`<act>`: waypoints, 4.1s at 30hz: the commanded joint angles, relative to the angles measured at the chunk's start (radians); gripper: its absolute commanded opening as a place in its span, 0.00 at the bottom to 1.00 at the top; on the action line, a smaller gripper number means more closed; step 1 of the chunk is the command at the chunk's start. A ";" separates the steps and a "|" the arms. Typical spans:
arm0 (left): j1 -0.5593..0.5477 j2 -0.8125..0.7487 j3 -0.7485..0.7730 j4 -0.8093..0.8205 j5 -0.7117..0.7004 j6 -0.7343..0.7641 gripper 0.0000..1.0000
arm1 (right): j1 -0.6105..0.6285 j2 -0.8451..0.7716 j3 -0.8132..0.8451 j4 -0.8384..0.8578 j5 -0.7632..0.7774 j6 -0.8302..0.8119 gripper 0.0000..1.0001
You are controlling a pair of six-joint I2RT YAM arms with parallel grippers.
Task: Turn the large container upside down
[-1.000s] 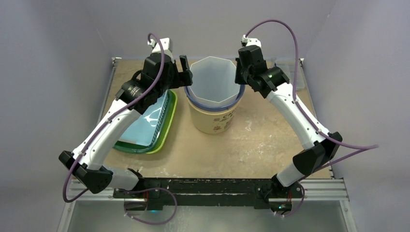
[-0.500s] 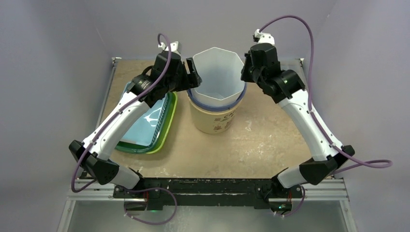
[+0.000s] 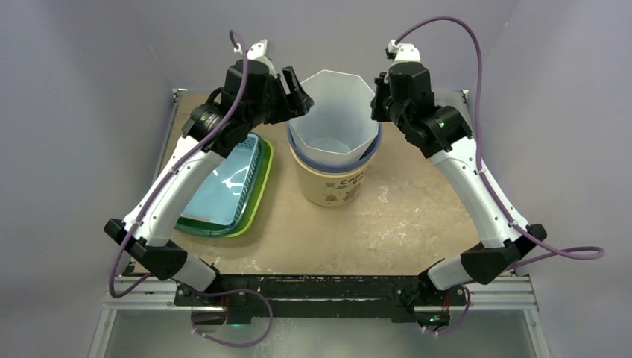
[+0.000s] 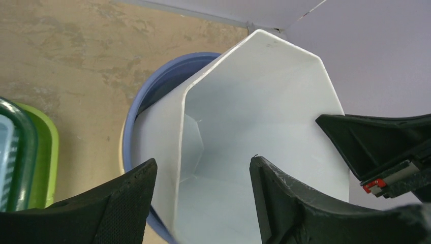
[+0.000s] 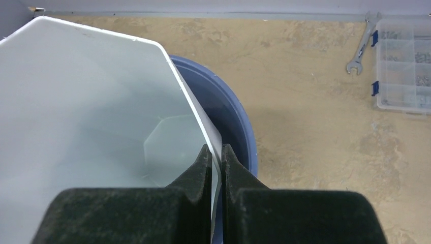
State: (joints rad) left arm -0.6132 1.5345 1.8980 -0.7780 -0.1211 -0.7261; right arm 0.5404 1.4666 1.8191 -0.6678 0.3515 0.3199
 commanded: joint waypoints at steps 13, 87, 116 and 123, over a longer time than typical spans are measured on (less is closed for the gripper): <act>0.000 -0.120 -0.062 -0.069 -0.054 0.161 0.50 | 0.007 -0.029 0.128 0.108 -0.220 0.024 0.00; 0.266 -0.302 -0.320 0.499 0.204 -0.133 0.00 | 0.006 -0.606 -0.833 0.429 -0.592 0.303 0.67; 0.268 -0.693 -0.513 0.409 0.086 -0.154 0.00 | -0.005 -0.422 -0.803 0.443 -0.268 0.492 0.75; 0.267 -0.787 -0.532 0.379 0.103 -0.186 0.00 | -0.005 -0.539 -0.820 0.373 -0.136 0.482 0.77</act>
State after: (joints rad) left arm -0.3473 0.8055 1.3502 -0.4637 -0.0219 -0.8467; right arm 0.5407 0.9867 0.9890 -0.2569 0.1013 0.8001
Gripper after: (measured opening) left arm 0.009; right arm 0.761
